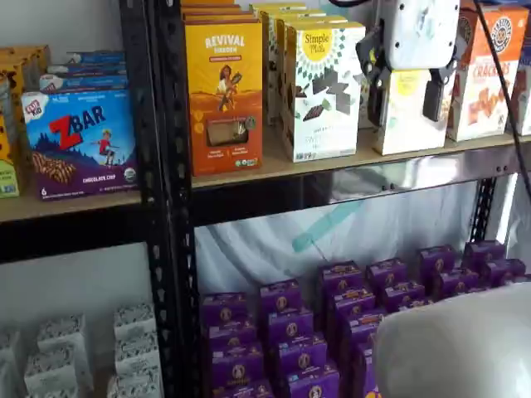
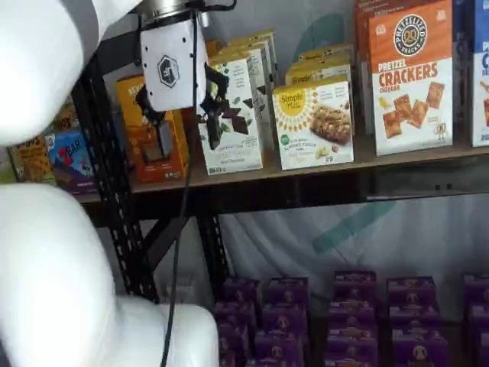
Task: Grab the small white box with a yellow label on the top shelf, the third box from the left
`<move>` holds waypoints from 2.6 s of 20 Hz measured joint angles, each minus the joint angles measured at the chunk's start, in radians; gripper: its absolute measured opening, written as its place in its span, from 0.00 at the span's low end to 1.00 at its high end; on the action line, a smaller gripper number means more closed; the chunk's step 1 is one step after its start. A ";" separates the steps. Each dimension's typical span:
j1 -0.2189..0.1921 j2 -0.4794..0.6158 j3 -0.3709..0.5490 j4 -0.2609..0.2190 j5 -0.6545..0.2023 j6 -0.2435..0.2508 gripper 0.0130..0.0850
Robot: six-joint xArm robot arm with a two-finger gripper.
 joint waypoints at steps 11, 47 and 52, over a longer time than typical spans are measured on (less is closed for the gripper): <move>-0.093 -0.014 0.009 0.075 -0.032 -0.064 1.00; -0.337 0.248 -0.067 0.017 -0.337 -0.339 1.00; -0.355 0.272 -0.090 0.019 -0.349 -0.356 1.00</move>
